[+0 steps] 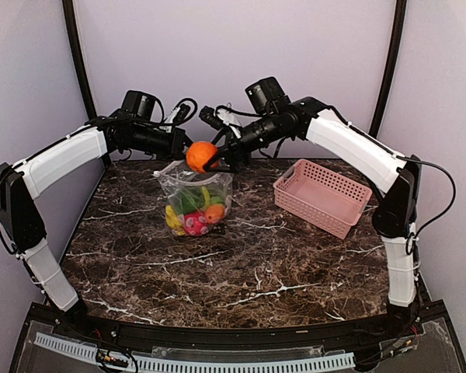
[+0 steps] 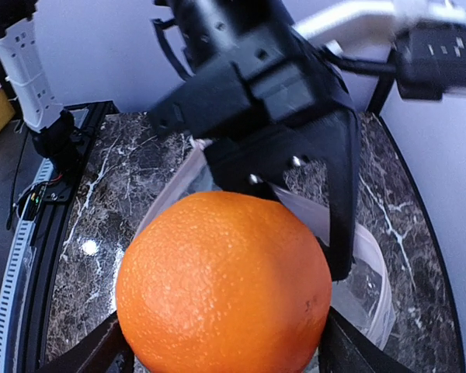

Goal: Place the food in the zip-top bag and seal the zipper
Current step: Place the fake fruit in the zipper food storage bag, then pass from the left arm to the right

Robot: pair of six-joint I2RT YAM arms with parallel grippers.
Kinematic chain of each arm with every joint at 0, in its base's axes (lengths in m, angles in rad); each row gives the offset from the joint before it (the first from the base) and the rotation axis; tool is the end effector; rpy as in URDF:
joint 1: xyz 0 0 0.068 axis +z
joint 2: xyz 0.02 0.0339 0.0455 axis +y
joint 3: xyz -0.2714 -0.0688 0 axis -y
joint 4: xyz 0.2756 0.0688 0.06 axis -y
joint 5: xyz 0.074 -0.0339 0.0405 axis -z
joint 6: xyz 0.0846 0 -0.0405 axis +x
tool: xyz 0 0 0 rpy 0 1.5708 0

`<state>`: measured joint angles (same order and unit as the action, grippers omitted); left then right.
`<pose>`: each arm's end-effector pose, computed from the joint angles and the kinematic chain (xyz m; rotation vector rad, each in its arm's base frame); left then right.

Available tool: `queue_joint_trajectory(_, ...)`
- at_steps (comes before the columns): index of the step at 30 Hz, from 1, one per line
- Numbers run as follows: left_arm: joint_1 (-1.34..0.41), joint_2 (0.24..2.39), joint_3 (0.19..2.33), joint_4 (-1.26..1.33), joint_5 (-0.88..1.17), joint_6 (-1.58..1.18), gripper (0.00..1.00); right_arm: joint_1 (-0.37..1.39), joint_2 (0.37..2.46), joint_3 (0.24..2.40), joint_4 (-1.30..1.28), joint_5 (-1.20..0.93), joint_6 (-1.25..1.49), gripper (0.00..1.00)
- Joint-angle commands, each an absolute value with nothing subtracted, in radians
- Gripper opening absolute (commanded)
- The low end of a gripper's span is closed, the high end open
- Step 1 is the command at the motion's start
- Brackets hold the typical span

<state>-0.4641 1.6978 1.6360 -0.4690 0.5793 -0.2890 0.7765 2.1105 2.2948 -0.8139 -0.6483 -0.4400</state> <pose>0.3889 -0.2464 0.3523 0.5541 2.1122 -1.0498 0.3449 0.4105 0.3725 -1.5382 1.5626 0.9001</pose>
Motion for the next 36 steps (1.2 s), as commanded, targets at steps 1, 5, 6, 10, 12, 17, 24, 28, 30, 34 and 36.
queue_joint_trajectory(1, -0.469, 1.659, 1.654, -0.494, 0.581, -0.282, 0.01, 0.774, 2.114, 2.317, -0.794, -0.573, -0.449, 0.82)
queue_joint_trajectory(5, -0.469, 1.66, 1.65, -0.494, 0.58, -0.277, 0.01, 0.773, 2.074, 2.299, -0.794, -0.566, -0.455, 0.87)
queue_joint_trajectory(6, -0.469, 1.661, 1.65, -0.494, 0.58, -0.276, 0.01, 0.773, 2.065, 2.292, -0.793, -0.557, -0.458, 0.88)
queue_joint_trajectory(10, -0.469, 1.664, 1.654, -0.492, 0.581, -0.274, 0.01, 0.769, 2.026, 2.255, -0.797, -0.504, -0.478, 0.88)
queue_joint_trajectory(12, -0.469, 1.665, 1.657, -0.492, 0.583, -0.272, 0.01, 0.759, 2.003, 2.224, -0.797, -0.486, -0.497, 0.87)
queue_joint_trajectory(17, -0.469, 1.664, 1.657, -0.498, 0.588, -0.259, 0.01, 0.729, 1.944, 2.15, -0.827, -0.514, -0.552, 0.82)
queue_joint_trajectory(24, -0.482, 1.663, 1.651, -0.474, 0.659, -0.248, 0.01, 0.734, 1.917, 2.118, -0.846, -0.439, -0.611, 0.75)
queue_joint_trajectory(28, -0.489, 1.658, 1.661, -0.483, 0.666, -0.226, 0.01, 0.699, 1.948, 2.149, -0.87, -0.423, -0.619, 0.73)
queue_joint_trajectory(30, -0.489, 1.66, 1.666, -0.496, 0.665, -0.214, 0.01, 0.672, 1.981, 2.193, -0.916, -0.456, -0.619, 0.72)
queue_joint_trajectory(34, -0.489, 1.663, 1.671, -0.517, 0.664, -0.197, 0.01, 0.649, 2.018, 2.223, -0.998, -0.527, -0.666, 0.7)
queue_joint_trajectory(36, -0.489, 1.664, 1.674, -0.522, 0.66, -0.194, 0.01, 0.649, 2.009, 2.198, -1.014, -0.556, -0.701, 0.7)
